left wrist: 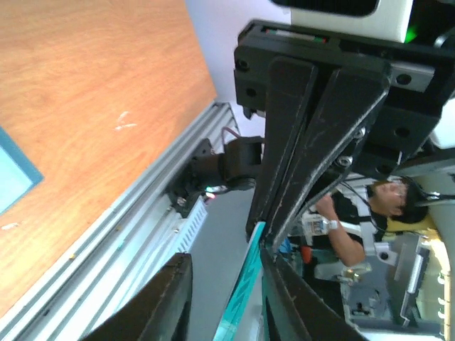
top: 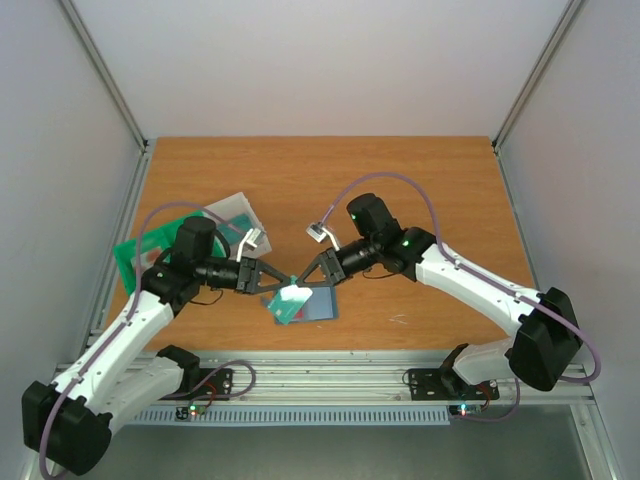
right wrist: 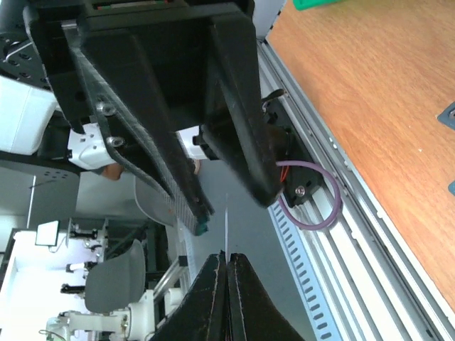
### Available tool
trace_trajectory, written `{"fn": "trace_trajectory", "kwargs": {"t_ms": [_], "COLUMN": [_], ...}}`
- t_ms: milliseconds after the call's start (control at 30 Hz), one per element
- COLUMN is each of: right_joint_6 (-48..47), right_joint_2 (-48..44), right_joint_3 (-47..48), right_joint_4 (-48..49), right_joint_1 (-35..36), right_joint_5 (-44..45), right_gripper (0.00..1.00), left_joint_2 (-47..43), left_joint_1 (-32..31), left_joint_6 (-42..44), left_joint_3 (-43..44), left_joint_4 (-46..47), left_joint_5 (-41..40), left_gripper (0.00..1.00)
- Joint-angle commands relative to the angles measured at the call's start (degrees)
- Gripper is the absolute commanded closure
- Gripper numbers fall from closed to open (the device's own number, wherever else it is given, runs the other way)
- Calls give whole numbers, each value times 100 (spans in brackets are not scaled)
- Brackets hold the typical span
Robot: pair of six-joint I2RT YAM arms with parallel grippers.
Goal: Take the credit cards out of the card holder
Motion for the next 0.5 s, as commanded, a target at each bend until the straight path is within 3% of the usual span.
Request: {"fn": "trace_trajectory", "kwargs": {"t_ms": [0, 33, 167, 467], "right_joint_6": [504, 577, 906, 2094], "right_joint_2": [-181, -202, -283, -552], "right_joint_3": [-230, -265, -403, -802], "right_joint_4": [668, 760, 1165, 2906], "right_joint_1": [24, 23, 19, -45], "right_joint_5": [53, 68, 221, 917], "right_gripper": [99, 99, 99, 99], "left_joint_2": [-232, -324, -600, -1175], "left_joint_1": [-25, -24, -24, -24], "left_joint_6": [-234, -365, -804, -1850], "left_joint_3": [351, 367, 460, 202], "left_joint_4": [-143, -114, -488, 412], "left_joint_5": [-844, -1059, -2245, -2406], "left_gripper": [60, 54, 47, 33]}}
